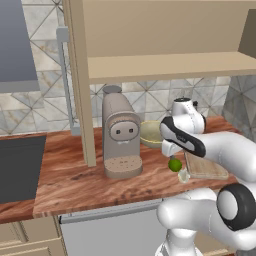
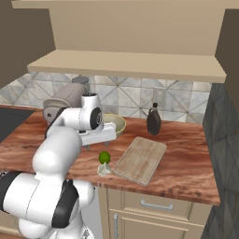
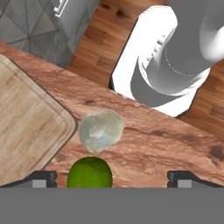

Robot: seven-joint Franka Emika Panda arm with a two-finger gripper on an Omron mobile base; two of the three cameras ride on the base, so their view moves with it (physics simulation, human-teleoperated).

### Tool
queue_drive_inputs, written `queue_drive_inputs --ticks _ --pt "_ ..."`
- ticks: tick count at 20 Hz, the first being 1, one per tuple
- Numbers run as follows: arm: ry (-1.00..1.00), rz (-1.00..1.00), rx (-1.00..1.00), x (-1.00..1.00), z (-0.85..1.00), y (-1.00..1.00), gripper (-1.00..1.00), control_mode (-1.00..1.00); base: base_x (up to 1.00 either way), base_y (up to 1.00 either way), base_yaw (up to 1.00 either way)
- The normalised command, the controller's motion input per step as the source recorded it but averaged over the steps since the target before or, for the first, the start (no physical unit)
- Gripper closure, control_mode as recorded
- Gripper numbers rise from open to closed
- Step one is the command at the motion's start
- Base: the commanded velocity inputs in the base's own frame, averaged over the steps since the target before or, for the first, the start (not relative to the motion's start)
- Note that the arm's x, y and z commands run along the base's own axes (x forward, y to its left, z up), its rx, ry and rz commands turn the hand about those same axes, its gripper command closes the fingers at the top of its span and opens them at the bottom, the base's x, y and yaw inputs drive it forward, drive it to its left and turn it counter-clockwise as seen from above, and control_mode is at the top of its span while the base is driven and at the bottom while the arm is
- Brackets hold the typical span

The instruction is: Open the cabinet. Place the bowl and condiment on the counter. Then place the lime and garlic on the cutting board.

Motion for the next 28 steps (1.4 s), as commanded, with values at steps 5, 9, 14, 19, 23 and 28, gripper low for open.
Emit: queue_drive_inputs --ticks 5,9,14,19,23,28 --pt "0.00 0.00 0.00 0.11 -0.15 -0.02 -1.00 -1.00 0.00 0.00 0.00" --pt "0.00 0.00 0.00 0.13 -0.20 -0.01 -1.00 -1.00 0.00 0.00 0.00" --pt "0.00 0.00 0.00 0.11 -0.19 -0.01 -1.00 -1.00 0.00 0.00 0.00" --pt "0.00 0.00 0.00 0.09 -0.18 -0.07 -1.00 -1.00 0.00 0.00 0.00" --pt "0.00 0.00 0.00 0.08 -0.17 -0.05 -1.00 -1.00 0.00 0.00 0.00" --pt "0.00 0.00 0.00 0.04 -0.15 -0.01 -1.00 -1.00 0.00 0.00 0.00"
